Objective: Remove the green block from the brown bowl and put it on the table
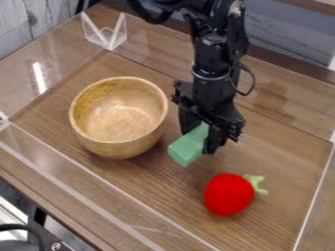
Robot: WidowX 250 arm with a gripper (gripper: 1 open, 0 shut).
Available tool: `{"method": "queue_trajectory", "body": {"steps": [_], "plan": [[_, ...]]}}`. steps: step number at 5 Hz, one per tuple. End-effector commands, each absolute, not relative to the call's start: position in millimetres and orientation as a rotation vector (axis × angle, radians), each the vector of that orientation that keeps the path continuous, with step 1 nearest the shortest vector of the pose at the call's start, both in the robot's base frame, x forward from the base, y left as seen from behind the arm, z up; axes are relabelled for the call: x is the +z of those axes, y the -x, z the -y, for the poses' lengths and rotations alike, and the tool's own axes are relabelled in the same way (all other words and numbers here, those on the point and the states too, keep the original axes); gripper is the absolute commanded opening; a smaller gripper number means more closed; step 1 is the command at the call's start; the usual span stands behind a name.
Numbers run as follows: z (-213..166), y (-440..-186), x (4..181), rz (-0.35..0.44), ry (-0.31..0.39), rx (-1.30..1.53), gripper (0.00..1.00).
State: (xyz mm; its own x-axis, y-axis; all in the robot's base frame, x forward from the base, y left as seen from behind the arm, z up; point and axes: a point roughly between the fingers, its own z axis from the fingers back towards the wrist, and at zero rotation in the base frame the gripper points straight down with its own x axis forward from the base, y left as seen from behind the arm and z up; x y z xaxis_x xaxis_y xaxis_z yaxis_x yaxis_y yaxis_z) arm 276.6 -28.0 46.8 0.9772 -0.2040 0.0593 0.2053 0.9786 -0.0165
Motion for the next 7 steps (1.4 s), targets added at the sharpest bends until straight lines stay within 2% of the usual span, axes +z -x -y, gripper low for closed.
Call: {"method": "queue_trajectory", "body": {"steps": [1, 3, 4, 7], "plan": [[26.9, -286.6, 67.6, 0.127, 0.030, -0.223, 0.00], [14.4, -292.9, 66.5, 0.125, 0.029, -0.133, 0.00], [12.3, -301.1, 60.9, 0.123, 0.038, -0.098, 1.00], [2.3, -310.2, 76.7, 0.190, 0.079, 0.042, 1.00]]}}
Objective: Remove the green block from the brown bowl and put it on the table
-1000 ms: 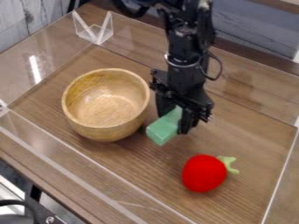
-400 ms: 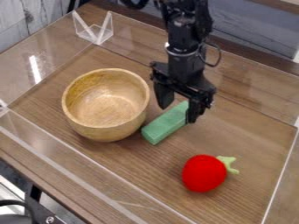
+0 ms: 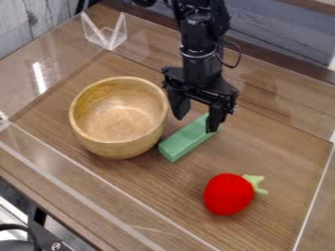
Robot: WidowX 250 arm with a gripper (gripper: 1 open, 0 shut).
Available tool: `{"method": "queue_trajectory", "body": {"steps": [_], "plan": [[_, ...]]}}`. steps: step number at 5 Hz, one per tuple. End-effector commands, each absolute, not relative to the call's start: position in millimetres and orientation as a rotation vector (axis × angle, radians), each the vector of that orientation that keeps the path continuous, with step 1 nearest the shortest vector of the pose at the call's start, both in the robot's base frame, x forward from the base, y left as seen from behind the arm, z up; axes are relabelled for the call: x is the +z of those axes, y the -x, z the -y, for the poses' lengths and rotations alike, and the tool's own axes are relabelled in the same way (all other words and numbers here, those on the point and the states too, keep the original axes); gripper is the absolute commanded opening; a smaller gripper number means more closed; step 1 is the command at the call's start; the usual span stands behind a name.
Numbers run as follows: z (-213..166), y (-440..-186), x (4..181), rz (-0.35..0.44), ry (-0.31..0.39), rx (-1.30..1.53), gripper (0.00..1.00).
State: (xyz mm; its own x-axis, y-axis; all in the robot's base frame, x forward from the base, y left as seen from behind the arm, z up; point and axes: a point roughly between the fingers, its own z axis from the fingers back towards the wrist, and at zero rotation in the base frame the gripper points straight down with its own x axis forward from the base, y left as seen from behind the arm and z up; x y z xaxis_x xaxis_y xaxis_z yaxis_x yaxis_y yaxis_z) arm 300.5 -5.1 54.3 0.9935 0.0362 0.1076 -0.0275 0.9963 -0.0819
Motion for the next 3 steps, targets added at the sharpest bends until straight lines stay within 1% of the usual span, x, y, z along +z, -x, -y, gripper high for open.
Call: {"method": "queue_trajectory", "body": {"steps": [1, 2, 3], "plan": [[0.1, -310.9, 83.7, 0.217, 0.079, 0.073, 1.00], [-2.3, -319.6, 96.1, 0.249, 0.068, 0.129, 1.00], [-3.3, -326.7, 104.2, 0.284, 0.053, 0.168, 1.00]]}}
